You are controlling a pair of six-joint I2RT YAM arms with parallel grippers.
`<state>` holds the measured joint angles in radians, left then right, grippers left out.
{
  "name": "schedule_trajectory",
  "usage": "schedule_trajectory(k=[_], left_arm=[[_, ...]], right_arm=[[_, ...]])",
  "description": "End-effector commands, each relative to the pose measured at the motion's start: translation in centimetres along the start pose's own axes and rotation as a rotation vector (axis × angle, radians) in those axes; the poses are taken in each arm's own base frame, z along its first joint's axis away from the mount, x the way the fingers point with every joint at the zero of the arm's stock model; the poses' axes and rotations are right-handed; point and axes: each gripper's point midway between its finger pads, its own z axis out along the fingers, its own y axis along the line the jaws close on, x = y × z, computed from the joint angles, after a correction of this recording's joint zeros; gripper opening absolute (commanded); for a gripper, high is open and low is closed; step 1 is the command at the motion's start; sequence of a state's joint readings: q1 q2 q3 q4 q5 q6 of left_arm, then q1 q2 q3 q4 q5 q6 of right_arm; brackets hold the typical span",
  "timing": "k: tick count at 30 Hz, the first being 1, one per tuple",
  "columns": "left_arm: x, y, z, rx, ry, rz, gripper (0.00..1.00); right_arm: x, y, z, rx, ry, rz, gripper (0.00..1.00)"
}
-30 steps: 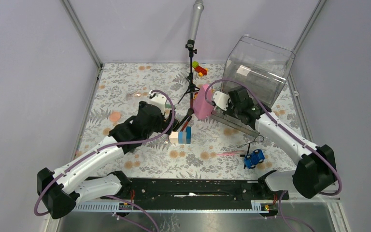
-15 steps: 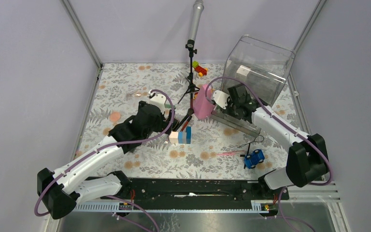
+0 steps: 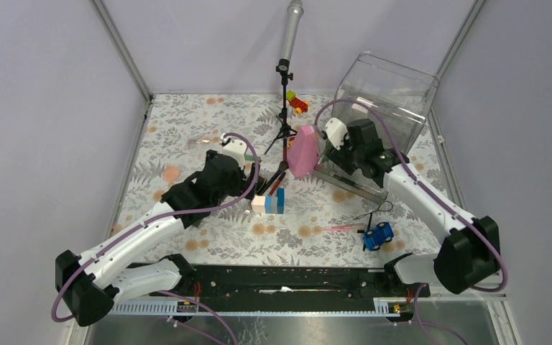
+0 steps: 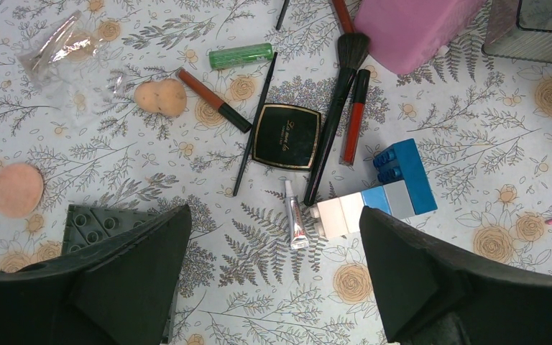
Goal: Organize the makeup
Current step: Place the makeup in the drawer.
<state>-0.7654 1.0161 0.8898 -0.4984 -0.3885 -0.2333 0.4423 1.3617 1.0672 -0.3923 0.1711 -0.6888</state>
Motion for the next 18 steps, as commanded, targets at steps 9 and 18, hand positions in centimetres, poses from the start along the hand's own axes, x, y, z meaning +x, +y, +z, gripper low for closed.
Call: schedule_trajectory(k=[9,18], left_arm=[[-1.4,0.0,0.0,0.013,-0.055,-0.03,0.99],[-1.0,0.4,0.6,-0.01,-0.027,-0.054,0.99]], right_arm=[[-2.5,-2.3,-6.6,0.153,-0.106,0.787,0.84],[-0.5,3.8,-7.5,-0.049,0.006,1.012,1.0]])
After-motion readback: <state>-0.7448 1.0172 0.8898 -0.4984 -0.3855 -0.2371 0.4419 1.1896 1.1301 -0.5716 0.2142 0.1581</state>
